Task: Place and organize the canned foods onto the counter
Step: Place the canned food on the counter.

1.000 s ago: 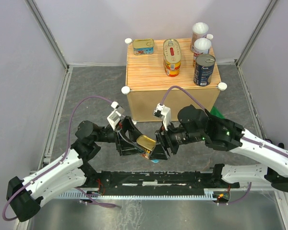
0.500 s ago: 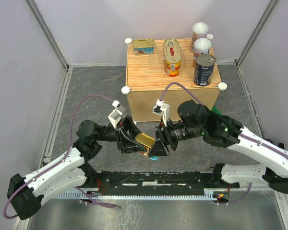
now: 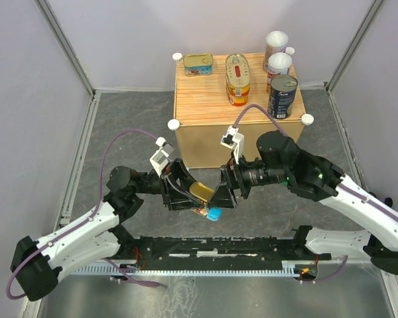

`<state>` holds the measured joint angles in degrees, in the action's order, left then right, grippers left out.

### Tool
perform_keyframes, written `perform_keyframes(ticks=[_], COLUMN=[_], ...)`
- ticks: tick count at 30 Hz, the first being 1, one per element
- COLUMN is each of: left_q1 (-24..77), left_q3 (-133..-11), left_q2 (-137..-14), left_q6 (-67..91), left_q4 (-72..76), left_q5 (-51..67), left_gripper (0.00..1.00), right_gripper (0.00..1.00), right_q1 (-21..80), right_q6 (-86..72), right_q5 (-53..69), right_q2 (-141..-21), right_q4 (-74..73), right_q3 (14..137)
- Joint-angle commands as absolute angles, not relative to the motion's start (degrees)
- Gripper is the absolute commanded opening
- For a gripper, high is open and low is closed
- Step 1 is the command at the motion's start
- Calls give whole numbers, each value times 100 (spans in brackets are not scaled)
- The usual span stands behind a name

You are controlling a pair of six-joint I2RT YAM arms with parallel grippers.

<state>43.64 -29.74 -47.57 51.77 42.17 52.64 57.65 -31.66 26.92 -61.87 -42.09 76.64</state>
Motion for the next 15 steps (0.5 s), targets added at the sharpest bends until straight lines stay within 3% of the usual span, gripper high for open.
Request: perform_keyframes(ticks=[1,15], left_q1=[4411,4410], left_q3=[-3190,-3454], left_q2=[-4598,-4206], left_q6=[5125,4069], left_q4=[4522,3511], left_q5=[5266,4409], left_gripper=[3,3], right_gripper=[91,96], right_q1=[5554,5283], right_q6=[-3117,-2933], right_q5=[2569,2106], right_q2=[-5948,-5554], right_q4=[-3953,-4402], right_q3=[7729,7779])
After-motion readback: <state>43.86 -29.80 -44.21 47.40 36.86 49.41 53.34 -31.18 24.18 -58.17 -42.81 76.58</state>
